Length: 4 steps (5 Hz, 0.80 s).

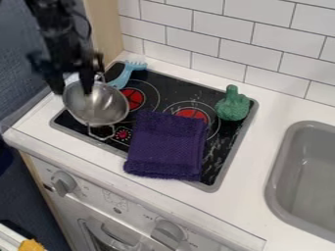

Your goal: Put the silver pot to the left bottom of the stove

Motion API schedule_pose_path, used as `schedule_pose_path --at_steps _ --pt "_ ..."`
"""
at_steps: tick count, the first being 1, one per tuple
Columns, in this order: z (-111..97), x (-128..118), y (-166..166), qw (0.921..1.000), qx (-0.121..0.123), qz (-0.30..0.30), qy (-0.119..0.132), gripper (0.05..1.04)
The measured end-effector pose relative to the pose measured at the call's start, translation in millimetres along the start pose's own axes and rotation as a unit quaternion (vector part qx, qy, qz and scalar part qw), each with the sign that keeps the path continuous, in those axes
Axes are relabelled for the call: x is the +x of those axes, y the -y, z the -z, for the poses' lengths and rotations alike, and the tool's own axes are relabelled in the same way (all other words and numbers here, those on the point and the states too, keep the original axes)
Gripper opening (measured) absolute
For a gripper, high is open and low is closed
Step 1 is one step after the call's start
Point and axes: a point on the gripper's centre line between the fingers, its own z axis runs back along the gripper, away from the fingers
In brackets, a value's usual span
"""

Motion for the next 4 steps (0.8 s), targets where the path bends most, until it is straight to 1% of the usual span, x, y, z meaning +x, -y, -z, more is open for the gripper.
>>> schedule_pose_path --at_steps 1,2,3,4 --pt "-23.4 10.8 4.5 0.9988 -0.012 0.039 0.028 1.017" --pt "-27.9 13.0 5.2 0.9957 -0.015 0.088 0.026 1.011" --pt "-31.6 15.9 10.8 0.9894 -0.03 0.139 0.031 1.007" --pt "-30.7 15.2 15.5 0.987 -0.029 0.155 0.028 1.006"
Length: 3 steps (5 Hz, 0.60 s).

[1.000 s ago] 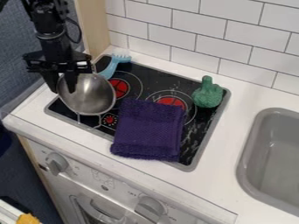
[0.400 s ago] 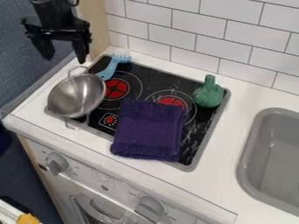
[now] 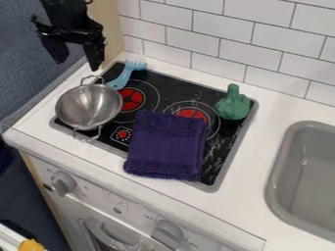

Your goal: Put the silver pot to the left bottom of the stove

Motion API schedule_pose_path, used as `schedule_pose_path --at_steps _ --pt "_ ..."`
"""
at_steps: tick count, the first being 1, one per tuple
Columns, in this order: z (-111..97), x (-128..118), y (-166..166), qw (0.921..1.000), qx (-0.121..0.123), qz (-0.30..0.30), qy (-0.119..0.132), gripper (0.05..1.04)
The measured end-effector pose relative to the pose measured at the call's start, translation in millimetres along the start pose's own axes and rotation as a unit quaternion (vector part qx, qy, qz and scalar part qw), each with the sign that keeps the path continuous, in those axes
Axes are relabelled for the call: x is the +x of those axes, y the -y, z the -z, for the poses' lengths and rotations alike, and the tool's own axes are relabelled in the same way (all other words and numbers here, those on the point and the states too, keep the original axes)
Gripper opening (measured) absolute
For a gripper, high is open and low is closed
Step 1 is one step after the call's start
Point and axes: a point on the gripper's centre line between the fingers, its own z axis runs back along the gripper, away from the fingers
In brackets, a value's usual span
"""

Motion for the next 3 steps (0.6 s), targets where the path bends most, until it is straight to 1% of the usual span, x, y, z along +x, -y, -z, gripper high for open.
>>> schedule_pose_path --at_steps 3 --pt "0.3 -0.5 0.1 1.0 0.001 0.002 -0.001 1.005"
